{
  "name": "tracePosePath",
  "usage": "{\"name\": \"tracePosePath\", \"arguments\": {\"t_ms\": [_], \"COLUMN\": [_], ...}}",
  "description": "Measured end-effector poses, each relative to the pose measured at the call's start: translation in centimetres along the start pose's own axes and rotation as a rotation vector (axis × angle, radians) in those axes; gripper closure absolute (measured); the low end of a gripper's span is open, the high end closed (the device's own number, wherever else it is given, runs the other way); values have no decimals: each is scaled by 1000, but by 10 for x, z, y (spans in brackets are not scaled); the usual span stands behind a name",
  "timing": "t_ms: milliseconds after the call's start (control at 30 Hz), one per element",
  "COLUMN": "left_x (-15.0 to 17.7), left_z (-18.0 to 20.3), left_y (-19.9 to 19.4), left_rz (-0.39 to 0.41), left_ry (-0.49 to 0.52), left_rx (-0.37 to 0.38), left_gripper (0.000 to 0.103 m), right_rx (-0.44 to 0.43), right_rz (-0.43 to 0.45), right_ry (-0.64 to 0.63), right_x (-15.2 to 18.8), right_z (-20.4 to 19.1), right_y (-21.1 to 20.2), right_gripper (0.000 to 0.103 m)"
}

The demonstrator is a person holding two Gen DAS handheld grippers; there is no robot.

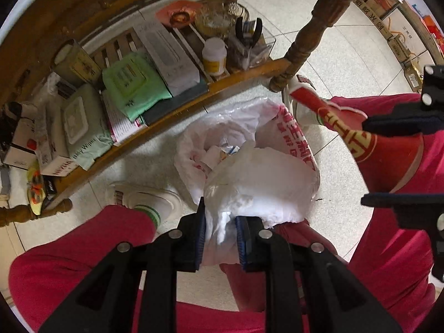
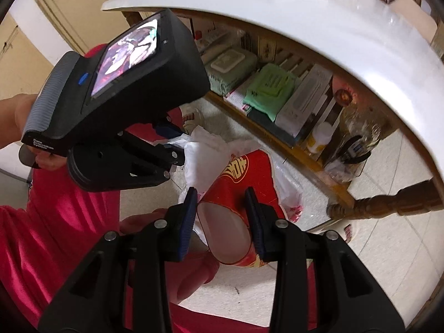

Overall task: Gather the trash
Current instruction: 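Carry the tissue and red cup down to the plastic bag, then open both tools to drop the tissue and cup into the bag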

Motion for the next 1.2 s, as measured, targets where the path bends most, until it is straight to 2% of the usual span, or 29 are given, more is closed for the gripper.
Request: {"name": "tracePosePath", "arguments": {"t_ms": [400, 733, 1200], "left_x": [-3, -6, -4], "left_z": [-2, -5, -6], "left_y": [63, 106, 130], "left_rz": [-99, -178, -241], "left_ry": [-53, -91, -114], "left_rx": [53, 97, 135], "left_gripper": [84, 84, 83], "right_rx": [-43, -44, -73], "right_rz": [-98, -181, -231], "right_ry": [87, 164, 227], "right_x": [21, 41, 49], "right_z": [17, 37, 43], "right_y": [66, 117, 153], "right_gripper": [68, 68, 68]}}
Point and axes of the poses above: each gripper's, at about its wrist camera, not at the fingertips, and y roughly the way its jaws point, z to its right, x to its underside, the point moved 9 cm from there along y, roughly the way its jaws point, and after that the axes turned 12 degrees about y, right-handed, at the moved point
